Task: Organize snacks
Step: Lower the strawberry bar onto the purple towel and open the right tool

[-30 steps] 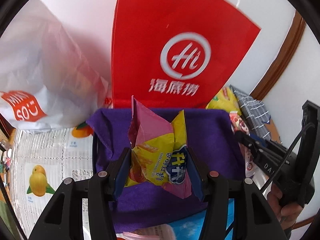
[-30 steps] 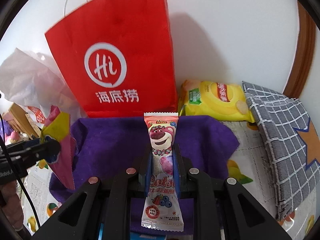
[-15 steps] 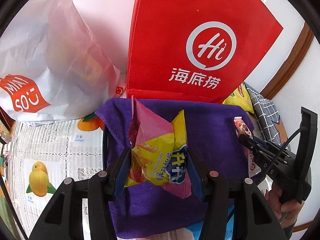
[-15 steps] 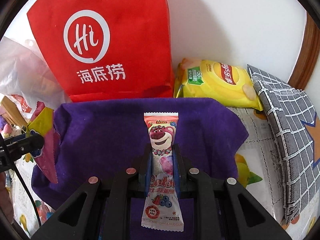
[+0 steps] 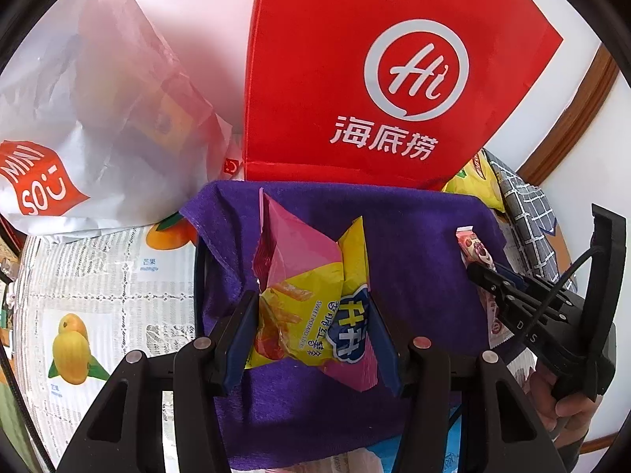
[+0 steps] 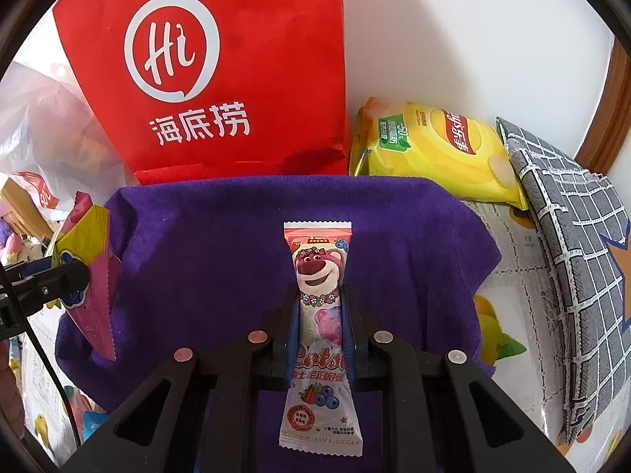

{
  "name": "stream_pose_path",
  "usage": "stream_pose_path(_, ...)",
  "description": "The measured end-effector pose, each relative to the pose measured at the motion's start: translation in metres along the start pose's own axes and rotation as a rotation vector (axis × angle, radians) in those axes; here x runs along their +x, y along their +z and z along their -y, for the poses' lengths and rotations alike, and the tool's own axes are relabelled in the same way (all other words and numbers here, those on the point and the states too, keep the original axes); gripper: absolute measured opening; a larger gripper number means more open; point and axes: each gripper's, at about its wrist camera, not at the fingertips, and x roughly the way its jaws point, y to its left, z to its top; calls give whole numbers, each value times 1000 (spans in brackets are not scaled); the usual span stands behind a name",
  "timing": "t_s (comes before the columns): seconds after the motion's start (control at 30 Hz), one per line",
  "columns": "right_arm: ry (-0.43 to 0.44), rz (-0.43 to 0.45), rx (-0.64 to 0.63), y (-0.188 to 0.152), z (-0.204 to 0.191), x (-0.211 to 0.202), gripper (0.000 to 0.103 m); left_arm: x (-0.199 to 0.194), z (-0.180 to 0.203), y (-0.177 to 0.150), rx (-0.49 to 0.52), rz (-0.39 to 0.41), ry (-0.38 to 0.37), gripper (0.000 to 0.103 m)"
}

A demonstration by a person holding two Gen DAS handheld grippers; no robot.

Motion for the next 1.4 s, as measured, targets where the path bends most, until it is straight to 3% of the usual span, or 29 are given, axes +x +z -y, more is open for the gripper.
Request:
stream_pose_path(1.27, -2, -65, -17, -1, -9, 21, 22, 23, 8, -4, 20, -74, 10, 52)
stream_pose_path(1.4, 3, -64, -26, 0, -11, 19, 29, 25, 8, -4, 22, -82, 9, 52)
